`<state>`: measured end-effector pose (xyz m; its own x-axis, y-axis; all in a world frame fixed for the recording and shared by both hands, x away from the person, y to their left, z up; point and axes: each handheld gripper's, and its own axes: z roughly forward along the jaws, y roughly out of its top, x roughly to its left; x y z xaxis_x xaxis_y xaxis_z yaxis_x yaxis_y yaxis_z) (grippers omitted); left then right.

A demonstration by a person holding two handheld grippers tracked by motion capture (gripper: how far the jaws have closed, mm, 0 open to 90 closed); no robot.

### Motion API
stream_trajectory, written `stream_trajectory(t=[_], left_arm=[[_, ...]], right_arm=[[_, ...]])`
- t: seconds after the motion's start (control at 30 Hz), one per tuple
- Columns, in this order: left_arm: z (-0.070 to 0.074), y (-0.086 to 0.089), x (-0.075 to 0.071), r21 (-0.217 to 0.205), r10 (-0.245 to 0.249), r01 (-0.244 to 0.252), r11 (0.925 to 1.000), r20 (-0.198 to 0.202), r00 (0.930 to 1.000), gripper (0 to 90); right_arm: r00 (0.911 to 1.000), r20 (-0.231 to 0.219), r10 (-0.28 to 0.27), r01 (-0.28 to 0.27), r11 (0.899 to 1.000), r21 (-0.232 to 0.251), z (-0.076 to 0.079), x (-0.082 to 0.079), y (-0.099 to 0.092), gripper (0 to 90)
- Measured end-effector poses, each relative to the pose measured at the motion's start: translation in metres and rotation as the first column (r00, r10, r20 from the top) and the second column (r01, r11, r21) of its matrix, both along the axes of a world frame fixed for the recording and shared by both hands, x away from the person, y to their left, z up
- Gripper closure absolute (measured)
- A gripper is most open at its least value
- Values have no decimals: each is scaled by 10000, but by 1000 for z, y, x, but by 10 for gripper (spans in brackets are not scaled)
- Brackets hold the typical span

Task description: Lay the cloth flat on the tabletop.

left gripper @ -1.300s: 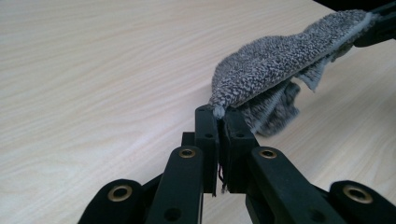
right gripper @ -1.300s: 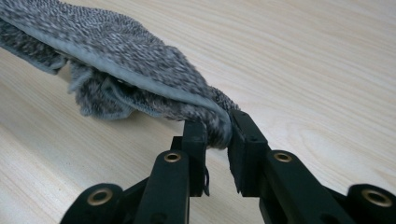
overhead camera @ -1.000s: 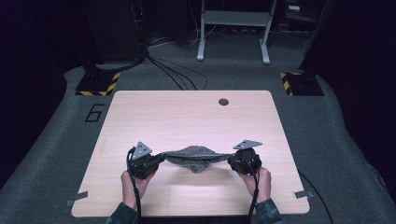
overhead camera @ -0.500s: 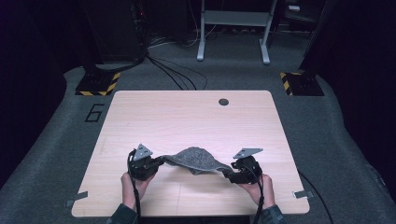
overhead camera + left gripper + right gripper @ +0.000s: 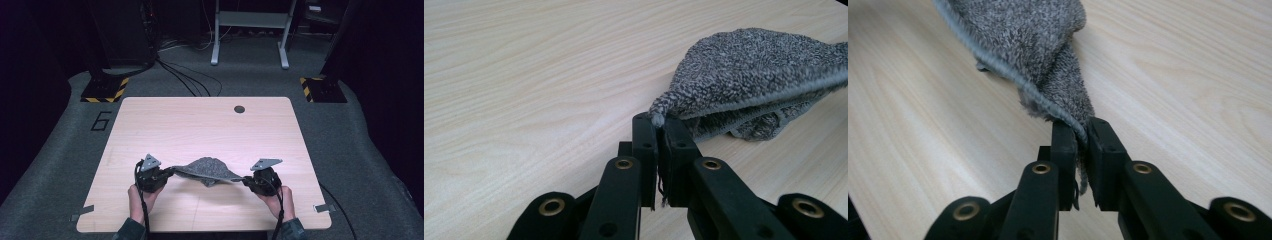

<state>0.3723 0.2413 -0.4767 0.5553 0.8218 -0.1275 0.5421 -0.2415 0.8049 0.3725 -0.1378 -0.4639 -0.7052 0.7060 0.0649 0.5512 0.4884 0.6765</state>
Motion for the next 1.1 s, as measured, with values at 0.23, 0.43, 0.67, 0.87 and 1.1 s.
stream_trajectory(t=[0.23,0.43,0.67,0.87,1.1], left_arm=[[5,3,4,172,-32,30,9998,142,9999,860],[33,9,14,434,-126,96,9990,682,9976,861],[65,11,12,580,-209,127,9982,1444,9893,861],[37,11,7,662,-273,232,9975,623,9977,861],[-1,7,0,722,-353,379,9967,-365,9987,863]], right_arm=[[9976,322,-615,599,9970,488,7,5,-6,885],[9903,1033,-931,859,9937,722,30,12,-6,890],[9792,1788,-955,784,9918,1006,61,11,-4,889],[9884,1332,-724,620,9948,806,49,0,-2,888],[9954,462,-836,811,9953,522,16,-8,-2,889]])
